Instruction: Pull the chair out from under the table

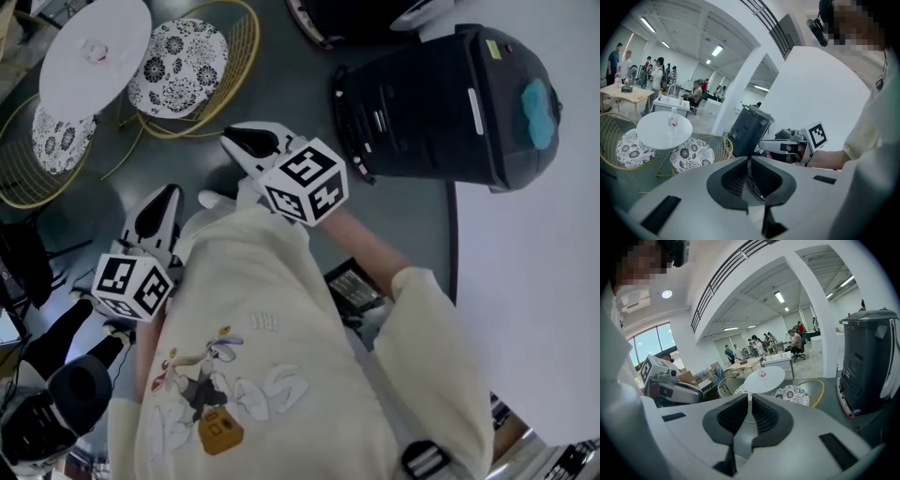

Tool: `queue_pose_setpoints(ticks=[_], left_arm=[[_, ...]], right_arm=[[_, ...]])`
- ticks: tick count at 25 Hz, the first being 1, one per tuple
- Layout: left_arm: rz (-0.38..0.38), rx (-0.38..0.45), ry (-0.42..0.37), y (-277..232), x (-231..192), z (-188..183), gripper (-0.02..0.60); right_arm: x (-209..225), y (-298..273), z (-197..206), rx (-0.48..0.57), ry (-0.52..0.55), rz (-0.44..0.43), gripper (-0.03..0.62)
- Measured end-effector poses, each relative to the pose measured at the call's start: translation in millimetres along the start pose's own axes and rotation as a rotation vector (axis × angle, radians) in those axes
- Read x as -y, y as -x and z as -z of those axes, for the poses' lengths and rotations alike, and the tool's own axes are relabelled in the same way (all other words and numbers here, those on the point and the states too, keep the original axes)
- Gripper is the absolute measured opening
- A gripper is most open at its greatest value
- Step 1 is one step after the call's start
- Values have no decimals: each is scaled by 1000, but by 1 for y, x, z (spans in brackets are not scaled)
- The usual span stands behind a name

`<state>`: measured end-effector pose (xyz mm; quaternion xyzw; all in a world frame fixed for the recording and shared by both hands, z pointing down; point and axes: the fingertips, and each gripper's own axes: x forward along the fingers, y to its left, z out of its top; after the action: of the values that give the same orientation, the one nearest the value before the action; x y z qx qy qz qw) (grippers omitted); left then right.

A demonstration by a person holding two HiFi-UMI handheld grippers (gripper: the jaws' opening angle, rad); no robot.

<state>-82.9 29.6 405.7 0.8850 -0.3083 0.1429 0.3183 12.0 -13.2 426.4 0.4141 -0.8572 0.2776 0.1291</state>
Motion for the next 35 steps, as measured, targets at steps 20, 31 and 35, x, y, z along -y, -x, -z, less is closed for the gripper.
queue_pose_setpoints(ticks=[20,31,35], left_arm=[[-225,39,125,-22,-84,-35,29],[-347,7,183,-57,-114,-52,31],[-377,-18,196,-68,-121,-54,31]], right_arm=[[159,-103,19,-177,-172,189,72],[282,-153,61,-304,-396,401,75],[306,-169,78,-346,-457,422,77]])
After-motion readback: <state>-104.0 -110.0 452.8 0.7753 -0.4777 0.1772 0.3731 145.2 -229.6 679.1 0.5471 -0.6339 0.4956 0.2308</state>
